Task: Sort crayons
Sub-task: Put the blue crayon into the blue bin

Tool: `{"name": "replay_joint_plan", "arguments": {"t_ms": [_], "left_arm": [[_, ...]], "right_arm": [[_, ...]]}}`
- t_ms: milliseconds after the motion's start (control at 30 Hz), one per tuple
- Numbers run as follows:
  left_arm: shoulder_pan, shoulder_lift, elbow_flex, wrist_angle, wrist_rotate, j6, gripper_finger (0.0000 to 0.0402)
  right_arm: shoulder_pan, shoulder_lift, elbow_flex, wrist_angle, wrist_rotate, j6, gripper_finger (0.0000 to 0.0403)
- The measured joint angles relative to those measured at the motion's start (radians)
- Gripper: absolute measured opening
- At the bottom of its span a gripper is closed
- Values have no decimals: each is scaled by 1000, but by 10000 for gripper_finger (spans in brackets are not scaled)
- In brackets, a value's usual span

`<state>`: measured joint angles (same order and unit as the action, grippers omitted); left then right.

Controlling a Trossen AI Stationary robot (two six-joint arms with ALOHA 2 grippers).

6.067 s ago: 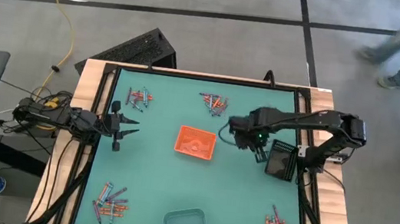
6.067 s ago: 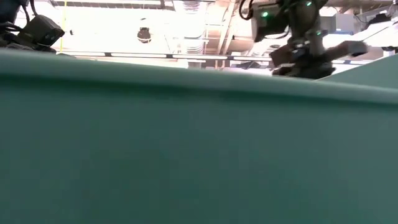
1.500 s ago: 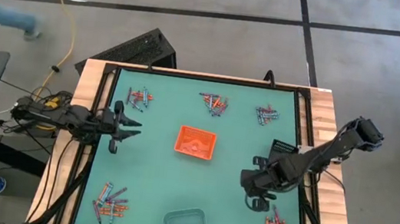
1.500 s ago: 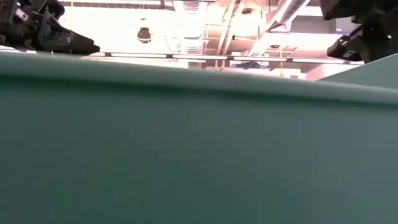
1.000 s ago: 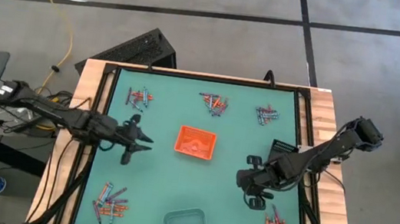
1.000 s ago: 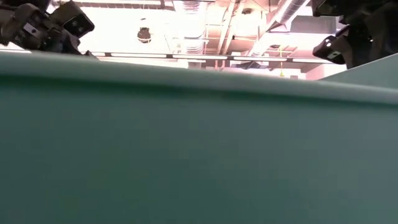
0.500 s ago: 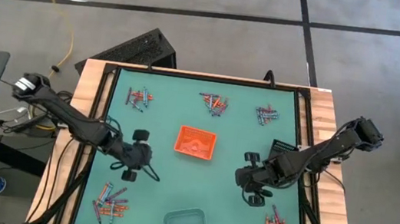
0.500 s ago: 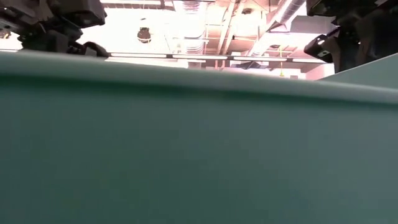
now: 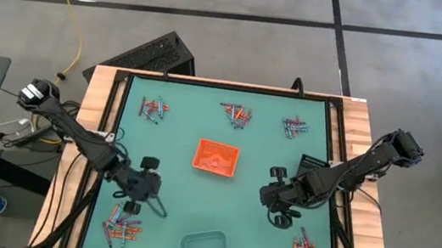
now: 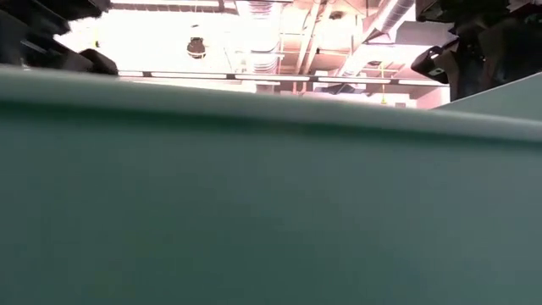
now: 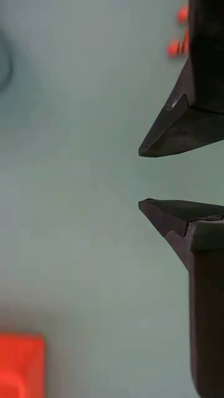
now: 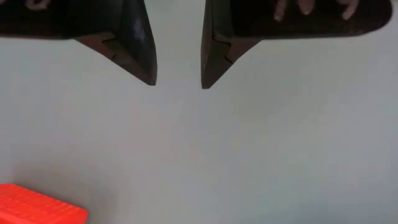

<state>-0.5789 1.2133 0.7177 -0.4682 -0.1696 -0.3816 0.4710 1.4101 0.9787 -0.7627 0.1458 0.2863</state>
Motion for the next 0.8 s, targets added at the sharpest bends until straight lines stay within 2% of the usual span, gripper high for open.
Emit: {"name": "replay_joint_plan", "arguments": {"t_ms": [267, 500, 600, 800], "left_arm": [[-180, 17, 0, 21, -124, -195, 110], [-331, 121, 25, 9, -98, -353, 110], [-382, 187, 73, -8, -73, -363, 110], [-458, 310, 242, -151, -70, -285, 110]], "right_arm": [[-3, 0, 0, 9, 25, -30, 118], [-3, 0, 0, 55, 36, -52, 118], [-3, 0, 0, 70, 37, -57, 118], [-3, 0, 0, 99, 37, -59, 118]]}}
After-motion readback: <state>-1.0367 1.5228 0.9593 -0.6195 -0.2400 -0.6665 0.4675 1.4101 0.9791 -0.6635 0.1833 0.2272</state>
